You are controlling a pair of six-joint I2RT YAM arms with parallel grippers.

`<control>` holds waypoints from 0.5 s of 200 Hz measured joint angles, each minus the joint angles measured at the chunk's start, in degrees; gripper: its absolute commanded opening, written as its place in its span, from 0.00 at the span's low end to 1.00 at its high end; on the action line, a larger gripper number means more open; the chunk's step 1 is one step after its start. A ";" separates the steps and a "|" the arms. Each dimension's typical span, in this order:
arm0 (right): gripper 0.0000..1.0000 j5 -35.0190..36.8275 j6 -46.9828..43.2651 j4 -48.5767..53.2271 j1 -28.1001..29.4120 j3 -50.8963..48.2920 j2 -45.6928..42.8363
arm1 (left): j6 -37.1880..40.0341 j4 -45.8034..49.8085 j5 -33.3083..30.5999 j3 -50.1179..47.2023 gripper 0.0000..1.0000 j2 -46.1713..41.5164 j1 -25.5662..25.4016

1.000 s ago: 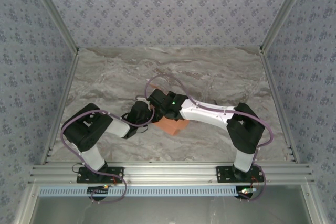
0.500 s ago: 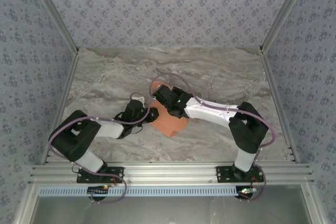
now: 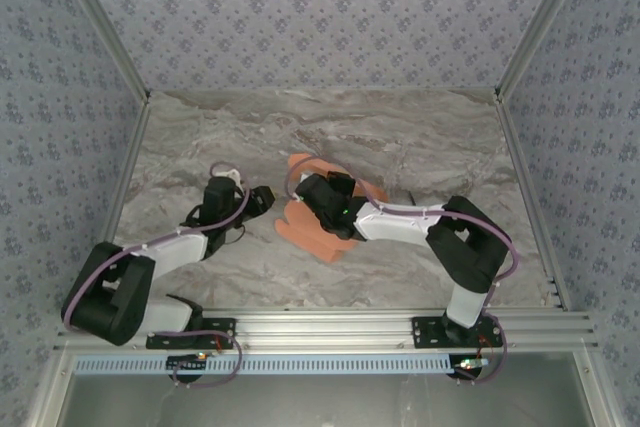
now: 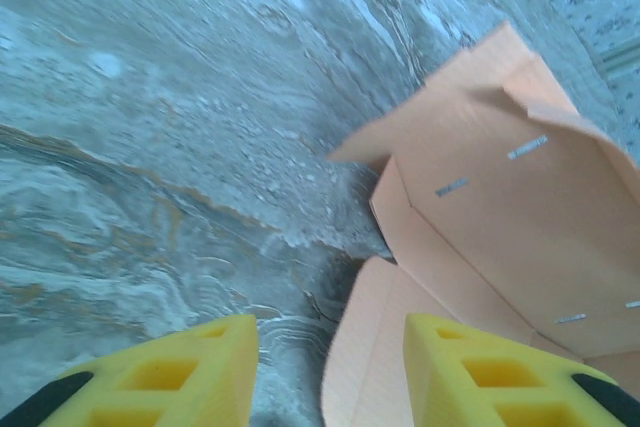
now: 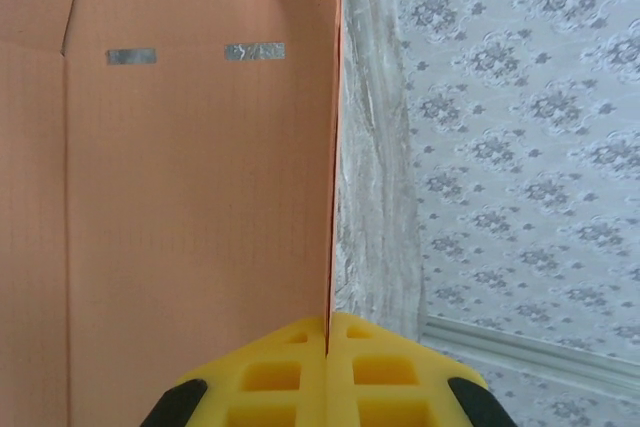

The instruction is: Fold the paper box

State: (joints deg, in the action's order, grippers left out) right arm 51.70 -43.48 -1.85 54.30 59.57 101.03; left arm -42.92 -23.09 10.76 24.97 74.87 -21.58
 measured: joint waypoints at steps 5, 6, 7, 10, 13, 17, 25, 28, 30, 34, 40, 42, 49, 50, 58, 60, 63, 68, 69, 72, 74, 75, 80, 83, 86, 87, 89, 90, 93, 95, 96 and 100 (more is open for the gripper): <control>0.00 0.15 -0.87 -0.94 0.00 -0.09 0.22 | 0.04 0.50 0.17 0.04 0.43 -0.33 0.52; 0.00 0.17 -1.05 -1.18 0.00 -0.11 0.26 | 0.04 0.59 0.20 0.07 0.43 -0.35 0.59; 0.00 0.17 -1.16 -1.31 0.00 -0.13 0.28 | 0.04 0.74 0.24 0.07 0.43 -0.46 0.74; 0.00 0.24 -1.62 -1.79 0.02 -0.15 0.44 | 0.09 0.98 0.33 0.07 0.43 -0.59 1.01; 0.00 0.31 -2.14 -2.40 0.02 -0.20 0.61 | 0.13 1.20 0.42 0.09 0.43 -0.68 1.27; 0.00 0.44 -2.67 -2.97 0.09 -0.22 0.83 | 0.24 1.62 0.46 0.13 0.43 -0.85 1.57; 0.00 0.70 -3.74 -4.33 0.11 -0.35 1.36 | 0.26 2.32 0.63 0.17 0.43 -0.98 2.14; 0.00 0.83 -4.07 -4.79 0.11 -0.42 1.53 | 0.26 2.51 0.68 0.17 0.43 -1.03 2.34; 0.00 0.94 -4.33 -5.14 0.11 -0.48 1.66 | 0.28 2.60 0.72 0.17 0.43 -1.03 2.43; 0.00 1.09 -4.70 -5.64 0.11 -0.57 1.88 | 0.28 2.89 0.85 0.17 0.44 -1.05 2.62; 0.00 1.36 -5.29 -6.29 0.11 -0.70 2.16 | 0.26 3.30 1.01 0.20 0.44 -1.09 2.86; 0.00 1.42 -5.55 -6.58 0.11 -0.74 2.23 | 0.28 3.41 1.05 0.20 0.44 -1.11 2.89; 0.00 1.64 -6.16 -7.28 0.11 -0.94 2.43 | 0.28 3.91 1.22 0.24 0.44 -1.18 3.04; 0.00 1.66 -6.21 -7.37 0.11 -0.94 2.43 | 0.28 3.93 1.25 0.24 0.44 -1.18 3.08; 0.00 1.73 -6.99 -8.17 0.11 -1.07 2.49 | 0.28 4.35 1.51 0.26 0.44 -1.33 3.21; 0.00 1.73 -7.10 -8.41 0.11 -1.14 2.49 | 0.28 4.50 1.51 0.26 0.44 -1.40 3.21; 0.00 1.73 -7.34 -8.81 0.11 -1.20 2.49 | 0.28 4.57 1.57 0.26 0.44 -1.42 3.21; 0.00 1.70 -7.80 -9.42 0.11 -1.31 2.49 | 0.28 4.83 1.68 0.28 0.44 -1.57 3.21; 0.00 1.73 -7.91 -9.51 0.11 -1.31 2.49 | 0.28 4.90 1.68 0.28 0.44 -1.60 3.21; 0.00 1.68 -8.11 -9.66 0.11 -1.36 2.49 | 0.28 5.09 1.70 0.28 0.44 -1.73 3.21; 0.00 1.68 -8.22 -9.88 0.11 -1.36 2.49 | 0.31 5.20 1.70 0.28 0.44 -1.77 3.21; 0.00 1.68 -8.37 -9.97 0.11 -1.38 2.49 | 0.31 5.27 1.70 0.28 0.44 -1.84 3.21; 0.00 1.64 -8.50 -10.21 0.11 -1.42 2.47 | 0.35 5.51 1.70 0.28 0.44 -2.08 3.21; 0.00 1.62 -8.68 -10.36 0.11 -1.49 2.47 | 0.39 5.60 1.70 0.28 0.44 -2.21 3.21; 0.00 1.51 -8.72 -10.49 0.11 -1.51 2.47 | 0.42 5.70 1.70 0.28 0.44 -2.38 3.21; 0.00 1.51 -8.76 -10.51 0.11 -1.51 2.47 | 0.44 5.73 1.70 0.28 0.44 -2.43 3.21; 0.00 1.49 -8.90 -10.64 0.11 -1.53 2.47 | 0.44 5.79 1.70 0.28 0.44 -2.49 3.21; 0.00 1.46 -8.92 -10.64 0.11 -1.55 2.47 | 0.44 5.86 1.70 0.33 0.44 -2.58 3.21; 0.00 1.42 -8.94 -10.75 0.11 -1.57 2.47 | 0.44 6.08 1.70 0.37 0.44 -2.78 3.21; 0.00 1.42 -9.03 -10.80 0.11 -1.60 2.47 | 0.46 6.19 1.70 0.39 0.44 -2.84 3.21; 0.00 1.42 -9.07 -10.80 0.11 -1.62 2.47 | 0.46 6.27 1.68 0.39 0.44 -2.89 3.21; 0.00 1.38 -9.18 -11.02 0.11 -1.73 2.47 | 0.46 6.45 1.68 0.44 0.45 -3.10 3.21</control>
State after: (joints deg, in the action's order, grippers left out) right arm 53.08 -52.66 -12.86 54.41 57.84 103.50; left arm -42.46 -16.64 12.45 25.41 71.77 -18.37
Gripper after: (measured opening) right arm 0.051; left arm 0.442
